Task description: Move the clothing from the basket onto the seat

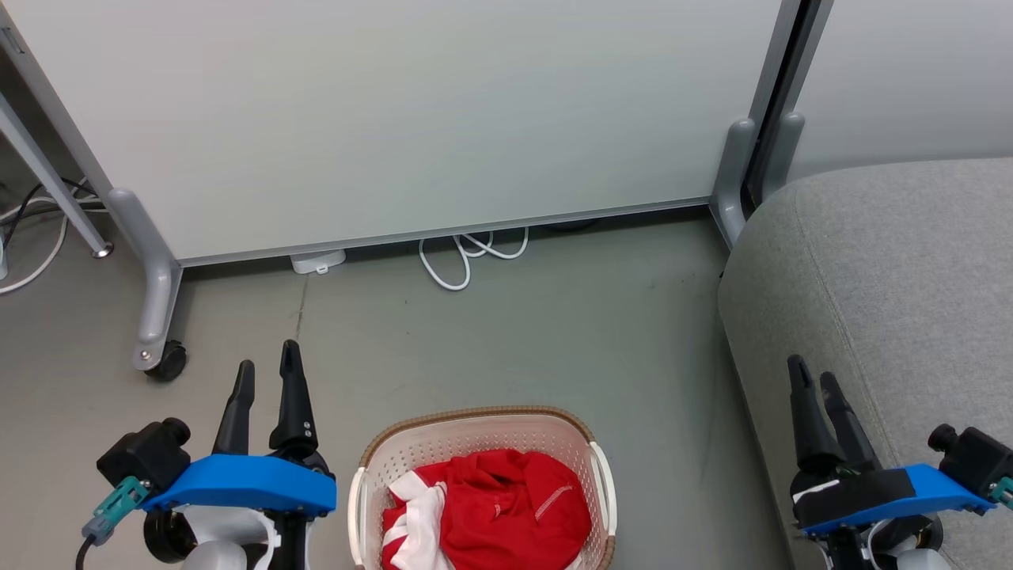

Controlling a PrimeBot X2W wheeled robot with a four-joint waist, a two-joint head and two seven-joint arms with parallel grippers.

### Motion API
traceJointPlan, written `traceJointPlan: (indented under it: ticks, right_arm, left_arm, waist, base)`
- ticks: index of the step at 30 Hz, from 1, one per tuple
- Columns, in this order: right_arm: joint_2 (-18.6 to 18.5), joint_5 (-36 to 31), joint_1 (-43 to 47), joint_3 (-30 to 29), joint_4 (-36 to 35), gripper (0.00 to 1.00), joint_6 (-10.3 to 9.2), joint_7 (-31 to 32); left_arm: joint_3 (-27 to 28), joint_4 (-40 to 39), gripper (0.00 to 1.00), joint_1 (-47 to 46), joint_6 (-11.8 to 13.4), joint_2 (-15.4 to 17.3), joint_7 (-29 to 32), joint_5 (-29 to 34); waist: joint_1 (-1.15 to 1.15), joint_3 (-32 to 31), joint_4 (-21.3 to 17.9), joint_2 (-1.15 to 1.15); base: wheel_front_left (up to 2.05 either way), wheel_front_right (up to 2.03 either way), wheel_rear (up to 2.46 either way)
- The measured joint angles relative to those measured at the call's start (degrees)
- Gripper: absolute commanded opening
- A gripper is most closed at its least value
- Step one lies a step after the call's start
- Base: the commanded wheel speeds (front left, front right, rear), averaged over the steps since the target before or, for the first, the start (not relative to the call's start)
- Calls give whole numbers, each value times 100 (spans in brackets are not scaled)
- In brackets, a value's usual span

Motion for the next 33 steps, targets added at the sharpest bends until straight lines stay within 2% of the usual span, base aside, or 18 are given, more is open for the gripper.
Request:
traceJointPlan:
  ticks: [33]
  right_arm:
    - [-14, -1800, -85, 158, 10, 100, 1, -478]
  left_arm:
    - [-350, -15, 100, -139, 93, 43, -485, 1983]
  waist:
    - [0, 84, 56, 0]
  base:
    - [0, 0, 0]
